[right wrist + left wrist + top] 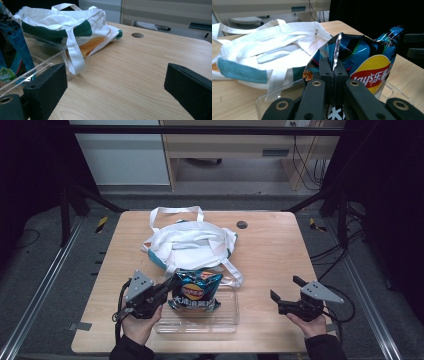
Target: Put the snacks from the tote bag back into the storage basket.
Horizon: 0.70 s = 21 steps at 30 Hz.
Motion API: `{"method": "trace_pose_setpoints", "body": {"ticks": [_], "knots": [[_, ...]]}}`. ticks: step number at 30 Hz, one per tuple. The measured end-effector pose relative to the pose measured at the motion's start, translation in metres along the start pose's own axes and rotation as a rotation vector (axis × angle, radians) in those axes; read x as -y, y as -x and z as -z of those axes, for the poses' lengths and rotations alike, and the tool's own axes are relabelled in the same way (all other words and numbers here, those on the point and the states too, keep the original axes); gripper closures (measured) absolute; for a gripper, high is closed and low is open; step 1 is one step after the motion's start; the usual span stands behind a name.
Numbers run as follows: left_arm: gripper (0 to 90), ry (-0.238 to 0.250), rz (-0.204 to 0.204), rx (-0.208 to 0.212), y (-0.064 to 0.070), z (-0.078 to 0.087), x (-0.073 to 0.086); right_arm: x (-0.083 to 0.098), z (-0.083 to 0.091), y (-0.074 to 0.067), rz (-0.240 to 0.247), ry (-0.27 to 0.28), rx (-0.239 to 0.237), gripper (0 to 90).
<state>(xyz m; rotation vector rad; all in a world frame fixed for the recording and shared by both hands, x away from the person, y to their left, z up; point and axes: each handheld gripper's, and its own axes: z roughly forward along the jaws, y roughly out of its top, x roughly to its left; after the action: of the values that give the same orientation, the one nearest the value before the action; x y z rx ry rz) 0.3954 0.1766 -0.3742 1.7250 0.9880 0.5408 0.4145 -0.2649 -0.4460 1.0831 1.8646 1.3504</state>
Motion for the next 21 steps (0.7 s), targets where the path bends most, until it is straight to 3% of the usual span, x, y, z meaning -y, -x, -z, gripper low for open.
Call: {"method": "trace_pose_setpoints", "body": {"ticks": [4,21], "knots": [[88.3,-0.003,-0.001,-0.011,-0.0021,-0.0012,0.0008,0.0000,-0.0001,-0.0001,0.000,0.000,0.000,5.1],[79.9,0.014,-0.074,-0.034,-0.0064,-0.0096,0.0027,0.0003,-0.0014,-0.0004,0.003,-0.004,-0.003,5.1]]}}
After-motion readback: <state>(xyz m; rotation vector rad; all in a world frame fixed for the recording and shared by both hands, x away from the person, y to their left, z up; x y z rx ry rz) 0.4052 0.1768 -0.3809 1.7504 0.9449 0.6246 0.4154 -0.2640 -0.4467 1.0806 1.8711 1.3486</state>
